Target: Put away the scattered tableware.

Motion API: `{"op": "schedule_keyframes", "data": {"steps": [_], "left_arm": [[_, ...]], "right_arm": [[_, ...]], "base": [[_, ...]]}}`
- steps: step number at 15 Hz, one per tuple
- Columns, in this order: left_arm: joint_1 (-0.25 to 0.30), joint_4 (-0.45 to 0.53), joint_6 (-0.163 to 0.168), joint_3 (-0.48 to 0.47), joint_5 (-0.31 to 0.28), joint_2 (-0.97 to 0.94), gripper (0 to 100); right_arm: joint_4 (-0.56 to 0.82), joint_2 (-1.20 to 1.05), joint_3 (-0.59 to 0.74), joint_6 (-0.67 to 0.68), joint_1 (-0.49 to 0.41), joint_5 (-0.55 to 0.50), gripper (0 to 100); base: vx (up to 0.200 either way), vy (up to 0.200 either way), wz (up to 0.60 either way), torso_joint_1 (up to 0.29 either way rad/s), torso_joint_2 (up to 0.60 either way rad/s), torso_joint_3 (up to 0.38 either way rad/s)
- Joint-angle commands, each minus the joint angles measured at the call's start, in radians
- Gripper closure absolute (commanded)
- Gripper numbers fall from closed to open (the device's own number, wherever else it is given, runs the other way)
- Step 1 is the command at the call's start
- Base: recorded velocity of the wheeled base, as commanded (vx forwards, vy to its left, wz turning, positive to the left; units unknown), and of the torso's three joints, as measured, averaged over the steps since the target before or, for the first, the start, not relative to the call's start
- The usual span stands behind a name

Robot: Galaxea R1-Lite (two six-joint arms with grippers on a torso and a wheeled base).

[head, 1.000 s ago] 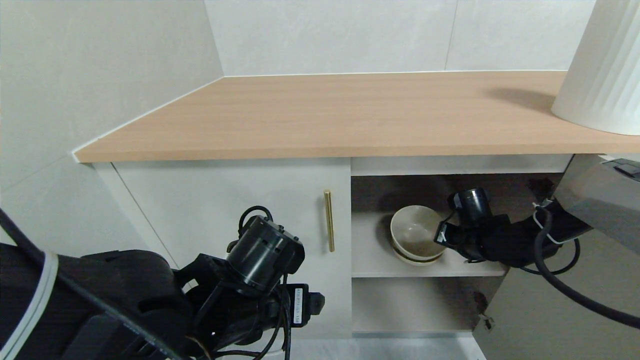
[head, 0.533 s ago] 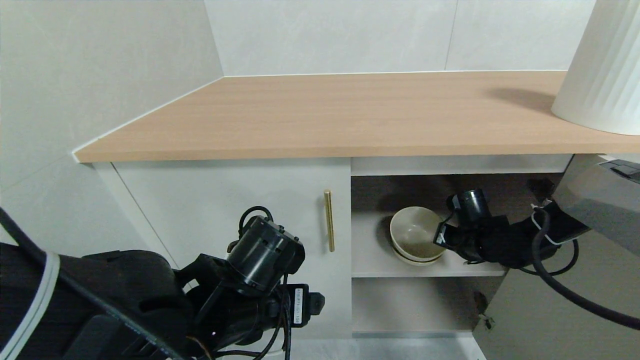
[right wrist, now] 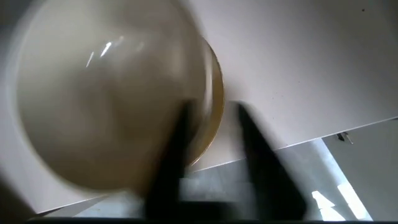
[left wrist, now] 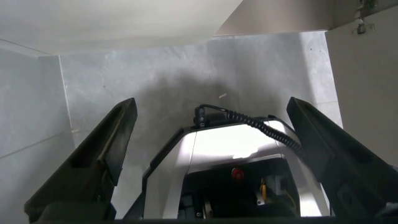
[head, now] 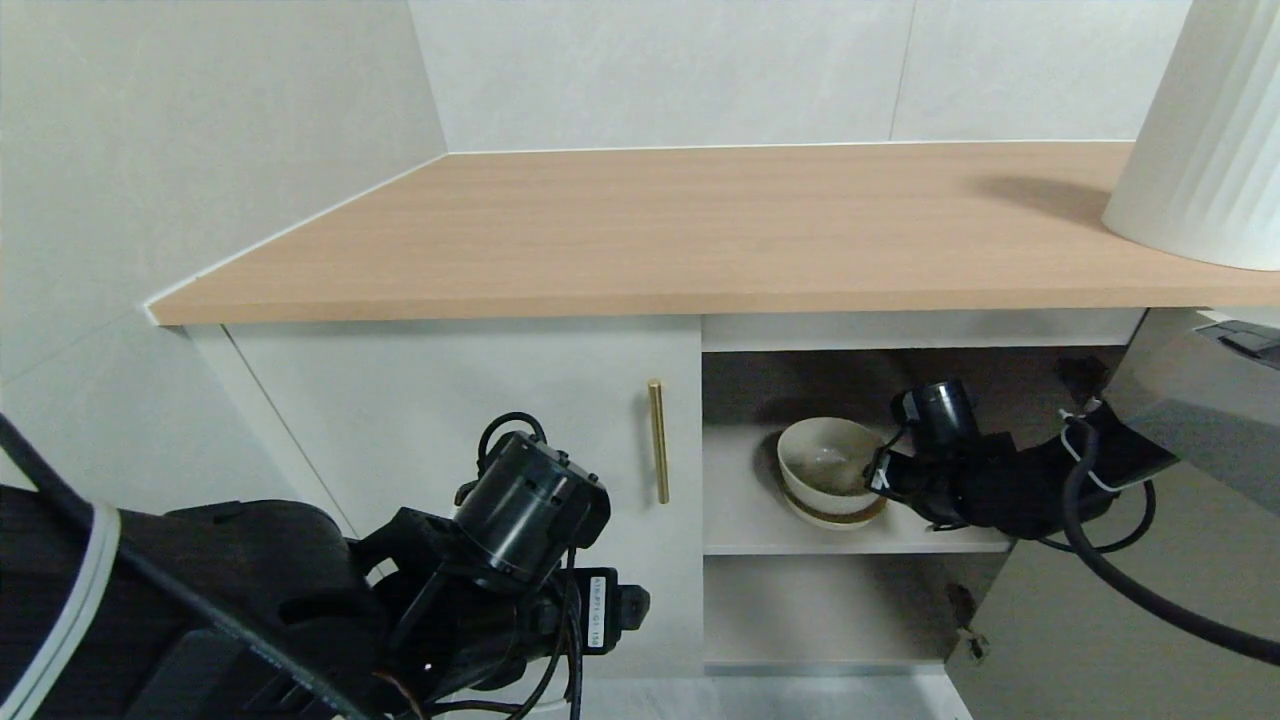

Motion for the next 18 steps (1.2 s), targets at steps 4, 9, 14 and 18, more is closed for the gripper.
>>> {"op": "schedule_keyframes", "data": {"steps": [4, 9, 14, 18], "left_arm": [[0.000, 0.000, -0.001, 0.000, 0.000, -0.003, 0], [0.073, 0.003, 0.040, 0.011, 0.012, -0.092, 0], [0.141, 0.011, 0.100, 0.113, 0.011, -0.238, 0], [0.159, 0.010, 0.100, 0.142, 0.012, -0.275, 0]], "right_arm": [[0.001, -0.009, 0.007, -0.004, 0.001, 0.001, 0], [0.110, -0.224, 0.185, -0.130, 0.101, 0.035, 0], [0.252, -0.519, 0.364, -0.179, 0.160, 0.087, 0], [0.263, -0.664, 0.438, -0.185, 0.176, 0.115, 0]], "base": [[0.000, 0.000, 0.00, 0.000, 0.00, 0.000], [0.000, 0.000, 0.00, 0.000, 0.00, 0.000], [0.000, 0.000, 0.00, 0.000, 0.00, 0.000], [0.000, 0.000, 0.00, 0.000, 0.00, 0.000]]}}
